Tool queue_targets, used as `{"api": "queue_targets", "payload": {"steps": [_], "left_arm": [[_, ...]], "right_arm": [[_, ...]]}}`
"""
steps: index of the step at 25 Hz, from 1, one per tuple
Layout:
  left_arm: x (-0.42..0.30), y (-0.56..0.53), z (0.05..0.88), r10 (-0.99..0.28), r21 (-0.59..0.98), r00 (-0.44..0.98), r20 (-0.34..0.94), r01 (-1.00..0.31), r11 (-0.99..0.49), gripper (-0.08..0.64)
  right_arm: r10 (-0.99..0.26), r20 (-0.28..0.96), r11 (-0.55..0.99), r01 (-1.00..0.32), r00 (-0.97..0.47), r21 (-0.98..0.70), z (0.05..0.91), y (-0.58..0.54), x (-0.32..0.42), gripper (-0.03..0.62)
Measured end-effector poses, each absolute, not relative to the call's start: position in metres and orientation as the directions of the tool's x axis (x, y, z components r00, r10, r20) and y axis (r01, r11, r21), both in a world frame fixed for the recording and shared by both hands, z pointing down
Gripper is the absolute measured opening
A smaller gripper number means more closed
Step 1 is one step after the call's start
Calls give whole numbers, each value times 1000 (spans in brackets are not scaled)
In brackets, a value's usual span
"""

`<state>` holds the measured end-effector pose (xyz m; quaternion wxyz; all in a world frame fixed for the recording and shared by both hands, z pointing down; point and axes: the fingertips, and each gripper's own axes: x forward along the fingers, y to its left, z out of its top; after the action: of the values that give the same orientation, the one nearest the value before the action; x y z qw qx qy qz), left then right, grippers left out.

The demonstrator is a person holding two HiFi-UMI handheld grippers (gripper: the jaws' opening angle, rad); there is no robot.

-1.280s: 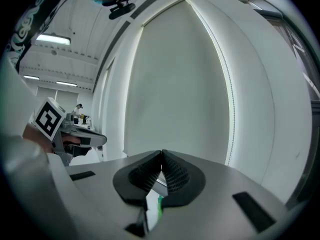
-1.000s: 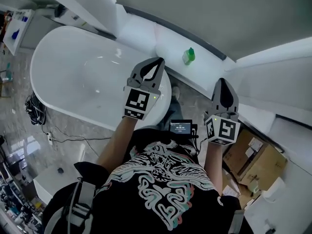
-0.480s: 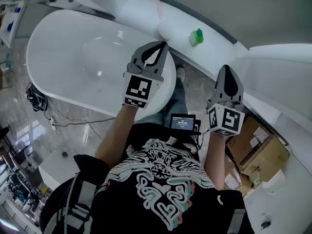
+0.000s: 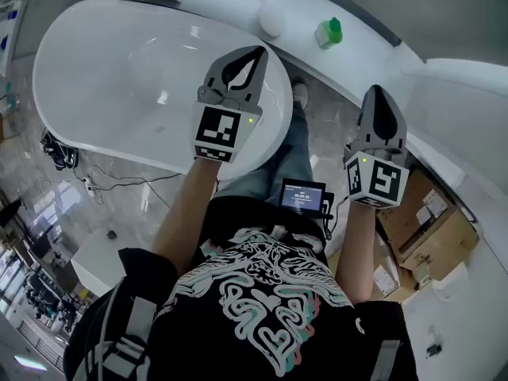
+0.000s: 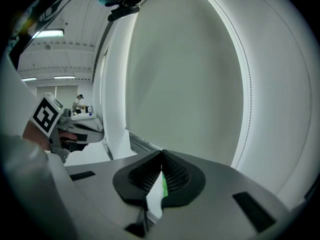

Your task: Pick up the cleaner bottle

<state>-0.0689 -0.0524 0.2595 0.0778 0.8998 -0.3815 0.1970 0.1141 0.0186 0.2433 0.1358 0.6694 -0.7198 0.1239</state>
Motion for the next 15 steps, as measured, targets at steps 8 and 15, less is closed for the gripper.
{"api": "queue_targets", "payload": {"steps": [8,15], "left_arm": [[-59,-63,293,-643,6,635,429,-713,-701,14],[-58,-72,318,-641,8,627,441,-717,-697,14]], "right_arm": [[-920,377,103,-994,-105,-25,280,8,110,26],[-909,400,113,-993,-114,-27,307,2,110,28]]}}
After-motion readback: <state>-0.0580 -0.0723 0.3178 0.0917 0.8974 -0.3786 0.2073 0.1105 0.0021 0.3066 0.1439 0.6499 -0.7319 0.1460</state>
